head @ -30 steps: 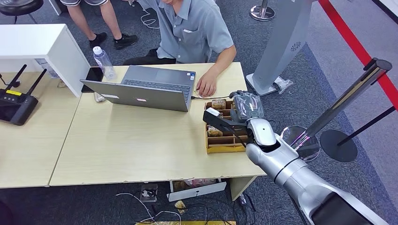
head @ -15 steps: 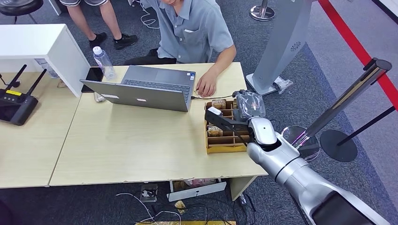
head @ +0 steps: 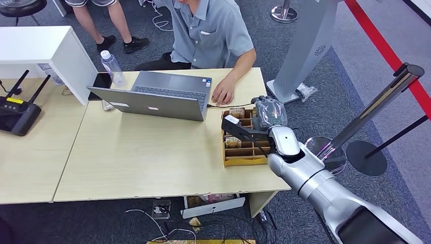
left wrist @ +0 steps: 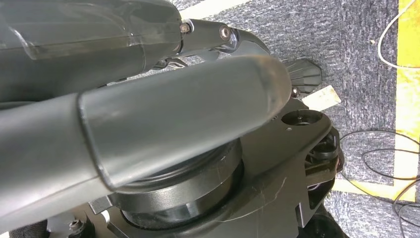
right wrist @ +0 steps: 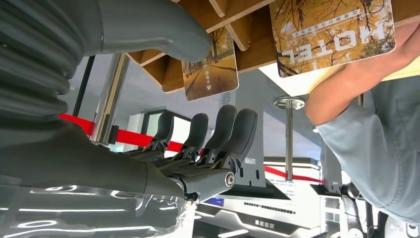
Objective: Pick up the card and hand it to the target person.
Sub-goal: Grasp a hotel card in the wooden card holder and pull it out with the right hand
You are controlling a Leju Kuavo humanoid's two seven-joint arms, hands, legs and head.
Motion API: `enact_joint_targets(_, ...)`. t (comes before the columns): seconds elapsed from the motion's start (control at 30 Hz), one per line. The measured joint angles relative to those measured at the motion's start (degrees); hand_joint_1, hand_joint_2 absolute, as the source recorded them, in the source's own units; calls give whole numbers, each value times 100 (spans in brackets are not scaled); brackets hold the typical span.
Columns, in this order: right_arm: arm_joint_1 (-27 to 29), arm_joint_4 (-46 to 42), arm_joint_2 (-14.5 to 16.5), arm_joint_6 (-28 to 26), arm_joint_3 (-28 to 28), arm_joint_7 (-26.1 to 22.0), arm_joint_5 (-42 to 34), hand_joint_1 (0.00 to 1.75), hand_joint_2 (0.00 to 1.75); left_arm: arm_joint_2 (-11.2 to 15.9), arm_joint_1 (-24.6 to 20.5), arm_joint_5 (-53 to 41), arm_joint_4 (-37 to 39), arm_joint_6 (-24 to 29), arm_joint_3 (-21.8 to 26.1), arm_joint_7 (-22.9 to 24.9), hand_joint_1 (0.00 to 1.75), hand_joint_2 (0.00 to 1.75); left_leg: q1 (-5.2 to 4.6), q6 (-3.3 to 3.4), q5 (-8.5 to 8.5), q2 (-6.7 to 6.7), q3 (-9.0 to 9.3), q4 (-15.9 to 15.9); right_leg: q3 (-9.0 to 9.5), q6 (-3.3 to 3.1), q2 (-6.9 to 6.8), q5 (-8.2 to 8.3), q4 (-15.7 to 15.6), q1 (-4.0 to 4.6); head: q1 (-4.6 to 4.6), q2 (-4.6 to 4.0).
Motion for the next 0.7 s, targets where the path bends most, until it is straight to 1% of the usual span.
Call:
enact_joint_targets(0.23,0,63,-1,42,26,1,-13,77,175,0,0,0,0,-1,0,4,0,0,0,0,0,0,0,0,0,0,0,0,0,0,0,0)
enact_joint_targets(0.37,0,111,-1,42,37,2,-26,77,175,0,0,0,0,-1,0,36,0,0,0,0,0,0,0,0,0,0,0,0,0,0,0,0)
enact_joint_targets(0.63,-1,182,1,-2,80,-50,-39,86,175,0,0,2,0,1,0,37,0,0,0,0,0,0,0,0,0,0,0,0,0,0,0,0)
enact_joint_targets(0.7,-2,187,2,-25,84,-58,-26,94,175,0,0,2,0,-1,0,37,0,0,0,0,0,0,0,0,0,0,0,0,0,0,0,0)
